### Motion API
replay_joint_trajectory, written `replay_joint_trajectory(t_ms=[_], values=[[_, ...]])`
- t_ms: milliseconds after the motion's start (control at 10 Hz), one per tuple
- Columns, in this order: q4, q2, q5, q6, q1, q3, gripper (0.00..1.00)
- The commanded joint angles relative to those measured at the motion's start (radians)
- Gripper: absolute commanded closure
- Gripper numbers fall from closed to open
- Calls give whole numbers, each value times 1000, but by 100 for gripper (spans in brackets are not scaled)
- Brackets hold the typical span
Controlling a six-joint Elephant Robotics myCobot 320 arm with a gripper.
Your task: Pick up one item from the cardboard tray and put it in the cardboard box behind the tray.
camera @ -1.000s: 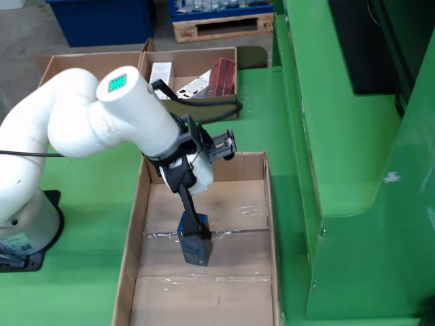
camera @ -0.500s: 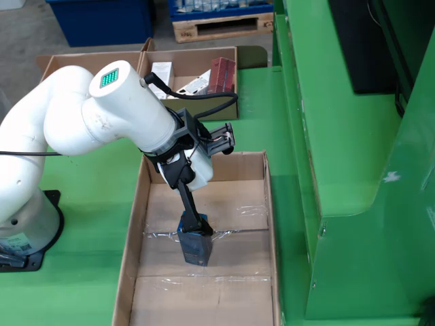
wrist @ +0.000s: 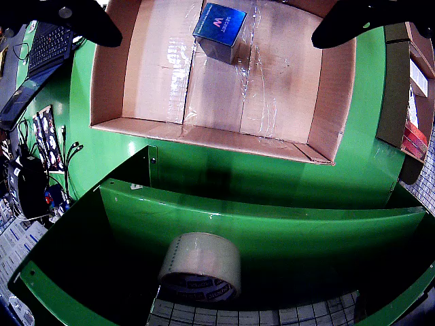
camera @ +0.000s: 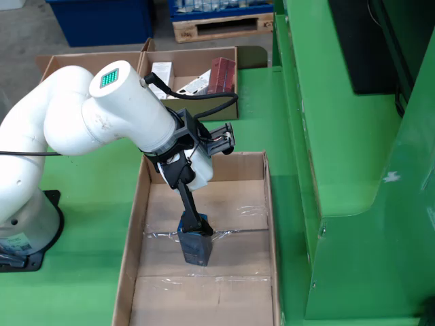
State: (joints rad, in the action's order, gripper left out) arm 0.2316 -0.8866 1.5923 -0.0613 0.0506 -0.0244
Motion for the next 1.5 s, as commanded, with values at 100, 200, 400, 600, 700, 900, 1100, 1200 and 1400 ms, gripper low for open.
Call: replay_joint_trajectory(t_ms=[100, 200, 400, 600, 700, 900, 1100, 1200, 1400], values=[[-14, 22, -2, -8, -9, 24, 0], [-15, 15, 0, -10, -10, 24, 0], [-48, -19, -1, -10, -14, 24, 0], [-107, -58, -4, -15, -22, 24, 0], [-170, -90, -12, -19, -27, 24, 0], [-214, -115, -20, -22, -29, 24, 0], [-297, -154, -41, -24, -31, 24, 0], [-297, -154, -41, -24, -31, 24, 0], [-355, -174, -64, -30, -31, 24, 0]])
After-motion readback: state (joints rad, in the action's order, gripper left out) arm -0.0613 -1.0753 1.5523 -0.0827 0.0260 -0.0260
